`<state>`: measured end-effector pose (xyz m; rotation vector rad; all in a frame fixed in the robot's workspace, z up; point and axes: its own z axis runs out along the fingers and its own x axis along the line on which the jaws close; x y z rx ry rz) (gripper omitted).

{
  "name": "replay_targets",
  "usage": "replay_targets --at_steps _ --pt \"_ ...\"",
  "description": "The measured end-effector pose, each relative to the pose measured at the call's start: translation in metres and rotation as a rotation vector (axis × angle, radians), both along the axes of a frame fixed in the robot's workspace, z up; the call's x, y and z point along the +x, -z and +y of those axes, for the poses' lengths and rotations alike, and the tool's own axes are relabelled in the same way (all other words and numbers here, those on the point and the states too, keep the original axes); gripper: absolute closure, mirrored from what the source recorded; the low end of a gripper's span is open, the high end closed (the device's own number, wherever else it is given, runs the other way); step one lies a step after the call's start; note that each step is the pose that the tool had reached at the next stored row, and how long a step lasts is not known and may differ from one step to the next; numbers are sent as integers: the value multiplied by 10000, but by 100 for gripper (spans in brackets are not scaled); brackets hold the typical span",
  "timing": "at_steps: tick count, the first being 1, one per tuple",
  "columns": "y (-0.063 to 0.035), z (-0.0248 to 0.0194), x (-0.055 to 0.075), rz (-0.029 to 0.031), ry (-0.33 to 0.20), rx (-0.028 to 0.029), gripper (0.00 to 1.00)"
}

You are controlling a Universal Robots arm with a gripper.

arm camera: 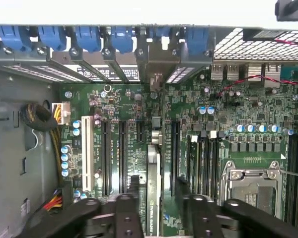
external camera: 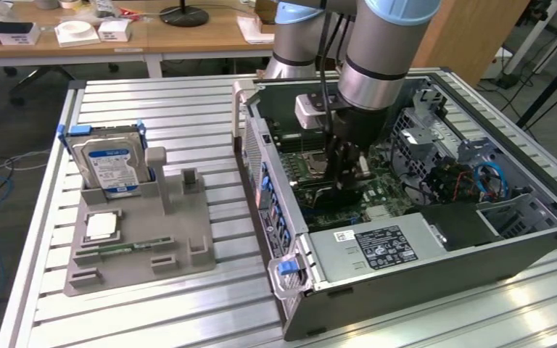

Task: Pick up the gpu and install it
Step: 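Insert the gpu into the slot, then press down on the gpu until it lock into place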

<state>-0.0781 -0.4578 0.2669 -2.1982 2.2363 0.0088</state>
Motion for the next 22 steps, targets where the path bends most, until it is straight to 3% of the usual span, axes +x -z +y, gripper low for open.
replay_targets --at_steps 4,7,9,22 --pt "0 0 0 0 0 0 69" --pt "0 0 0 0 0 0 86" --pt "0 0 0 1 0 0 89" --pt "0 0 0 0 0 0 89"
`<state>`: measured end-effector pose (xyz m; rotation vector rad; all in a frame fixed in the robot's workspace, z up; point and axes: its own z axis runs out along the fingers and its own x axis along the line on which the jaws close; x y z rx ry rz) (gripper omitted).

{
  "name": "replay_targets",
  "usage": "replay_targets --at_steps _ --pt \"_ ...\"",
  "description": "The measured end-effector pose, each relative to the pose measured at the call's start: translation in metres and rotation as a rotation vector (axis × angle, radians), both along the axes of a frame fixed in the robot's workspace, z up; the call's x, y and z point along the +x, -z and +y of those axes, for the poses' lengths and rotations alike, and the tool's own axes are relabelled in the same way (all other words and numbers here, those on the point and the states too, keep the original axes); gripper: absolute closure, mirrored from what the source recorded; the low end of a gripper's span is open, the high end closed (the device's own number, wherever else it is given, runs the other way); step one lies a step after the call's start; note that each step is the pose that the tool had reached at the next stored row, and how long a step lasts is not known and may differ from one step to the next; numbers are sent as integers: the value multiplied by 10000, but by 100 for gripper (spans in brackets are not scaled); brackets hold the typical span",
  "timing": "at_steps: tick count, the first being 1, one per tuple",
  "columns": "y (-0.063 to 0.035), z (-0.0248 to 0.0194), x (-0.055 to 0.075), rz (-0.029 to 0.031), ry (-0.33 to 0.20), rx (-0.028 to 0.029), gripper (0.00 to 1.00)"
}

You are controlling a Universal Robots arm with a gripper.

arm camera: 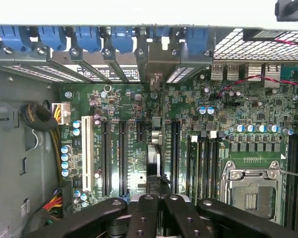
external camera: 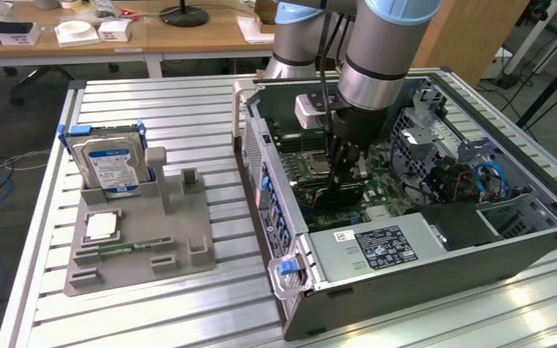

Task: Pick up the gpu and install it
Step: 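Press down on the gpu until it lock into place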

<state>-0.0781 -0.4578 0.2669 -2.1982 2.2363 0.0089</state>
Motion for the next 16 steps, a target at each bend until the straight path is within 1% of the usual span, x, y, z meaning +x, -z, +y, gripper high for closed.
replay_targets --at_steps 3,4,5,6,7,9,11,16 --pt "-4 0 -3 -7 1 2 89" --pt "-10 -1 -13 -26 2 5 89" --pt "-10 -1 -38 -45 2 7 89" --pt "-15 0 -80 -44 1 8 89" --pt "-43 0 -115 -43 3 11 89" --pt "-91 0 -166 -37 2 51 89" --pt "-122 0 -213 -14 1 110 89" --pt "-198 0 -353 49 1 226 89"
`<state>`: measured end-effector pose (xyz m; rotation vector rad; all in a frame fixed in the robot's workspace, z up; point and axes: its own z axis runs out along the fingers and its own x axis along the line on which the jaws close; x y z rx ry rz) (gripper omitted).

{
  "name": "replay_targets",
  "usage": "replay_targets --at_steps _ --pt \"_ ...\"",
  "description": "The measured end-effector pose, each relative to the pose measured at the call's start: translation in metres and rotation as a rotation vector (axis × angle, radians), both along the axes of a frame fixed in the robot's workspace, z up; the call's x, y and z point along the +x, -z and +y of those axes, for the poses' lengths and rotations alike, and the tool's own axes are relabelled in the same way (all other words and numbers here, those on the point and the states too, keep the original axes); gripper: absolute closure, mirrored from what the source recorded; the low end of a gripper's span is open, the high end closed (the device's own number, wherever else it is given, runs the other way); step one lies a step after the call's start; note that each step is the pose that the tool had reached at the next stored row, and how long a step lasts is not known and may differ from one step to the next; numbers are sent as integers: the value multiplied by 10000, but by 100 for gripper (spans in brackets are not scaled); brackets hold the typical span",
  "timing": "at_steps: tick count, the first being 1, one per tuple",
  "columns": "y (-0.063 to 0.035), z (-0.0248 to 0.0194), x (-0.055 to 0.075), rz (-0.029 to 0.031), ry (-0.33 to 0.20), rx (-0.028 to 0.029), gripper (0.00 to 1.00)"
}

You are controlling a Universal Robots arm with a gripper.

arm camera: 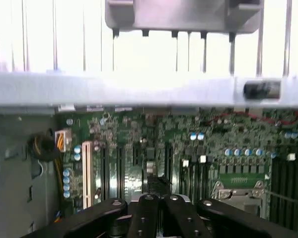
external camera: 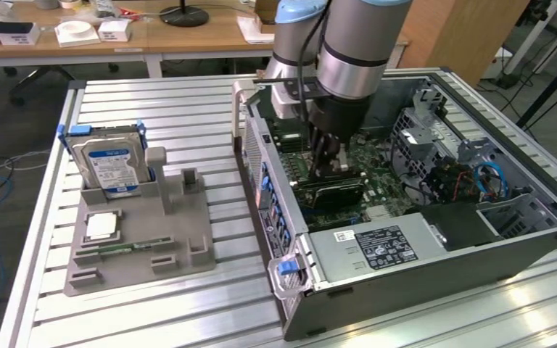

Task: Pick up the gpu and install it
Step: 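Press down on the gpu until it lock into place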

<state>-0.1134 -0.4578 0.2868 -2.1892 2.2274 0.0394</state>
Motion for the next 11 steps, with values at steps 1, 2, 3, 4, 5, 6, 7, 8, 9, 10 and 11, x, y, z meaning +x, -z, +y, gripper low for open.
replay_targets --at_steps 1,2,3,4,5,6,7,8,9,10,11 --pt "-15 0 -29 9 0 22 89" --pt "-29 0 -61 14 1 39 89" --pt "-42 -1 -100 15 1 50 89" --pt "-54 -1 -143 16 1 61 89" --pt "-68 -2 -187 16 0 72 89" --pt "-92 -2 -235 16 0 85 89" --pt "-122 -2 -280 16 1 91 89" --pt "-157 -5 -325 15 1 95 89" --pt "-189 -9 -364 14 1 96 89" --pt "-202 -14 -393 13 1 96 89" --pt "-202 -19 -414 14 2 95 89"
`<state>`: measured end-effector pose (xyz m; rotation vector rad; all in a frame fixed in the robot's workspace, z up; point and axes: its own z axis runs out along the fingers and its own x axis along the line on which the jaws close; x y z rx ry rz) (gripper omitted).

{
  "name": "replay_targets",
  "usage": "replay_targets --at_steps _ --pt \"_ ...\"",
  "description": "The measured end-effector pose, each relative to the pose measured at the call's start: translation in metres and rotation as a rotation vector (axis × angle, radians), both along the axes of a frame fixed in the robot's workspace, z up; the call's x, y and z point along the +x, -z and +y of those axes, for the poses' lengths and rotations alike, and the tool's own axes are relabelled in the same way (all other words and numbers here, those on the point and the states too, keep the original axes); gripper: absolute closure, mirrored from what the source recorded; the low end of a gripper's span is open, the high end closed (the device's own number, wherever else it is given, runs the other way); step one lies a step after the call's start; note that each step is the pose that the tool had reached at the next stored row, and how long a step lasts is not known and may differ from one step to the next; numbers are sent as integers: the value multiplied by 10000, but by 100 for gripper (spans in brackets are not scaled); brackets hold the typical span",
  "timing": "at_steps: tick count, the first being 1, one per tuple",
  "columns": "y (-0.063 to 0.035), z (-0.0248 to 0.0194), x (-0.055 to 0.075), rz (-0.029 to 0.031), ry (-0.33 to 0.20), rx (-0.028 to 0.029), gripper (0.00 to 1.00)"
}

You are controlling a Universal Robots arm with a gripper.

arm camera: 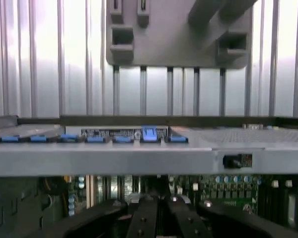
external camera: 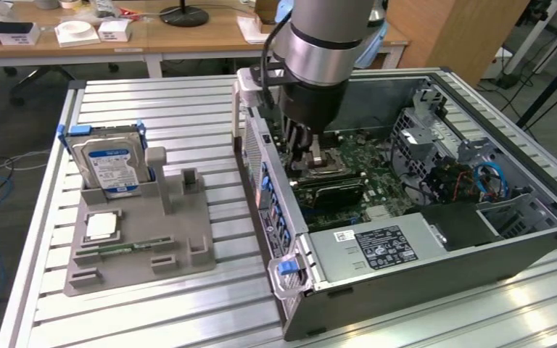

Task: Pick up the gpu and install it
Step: 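Press down on the gpu until it lock into place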

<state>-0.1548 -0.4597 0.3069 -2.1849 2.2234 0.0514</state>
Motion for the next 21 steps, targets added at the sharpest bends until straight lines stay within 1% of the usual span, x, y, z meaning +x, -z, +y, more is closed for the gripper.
replay_targets --at_steps 5,7,13,16,20,21 --pt "2 -93 -27 1 -1 -2 89" --pt "7 -95 -53 0 1 -1 89" --pt "37 -88 -67 5 1 2 89" --pt "76 -88 -67 8 -2 5 89" --pt "128 -89 -67 19 -3 -14 89" --pt "147 -88 -65 8 -4 1 89"
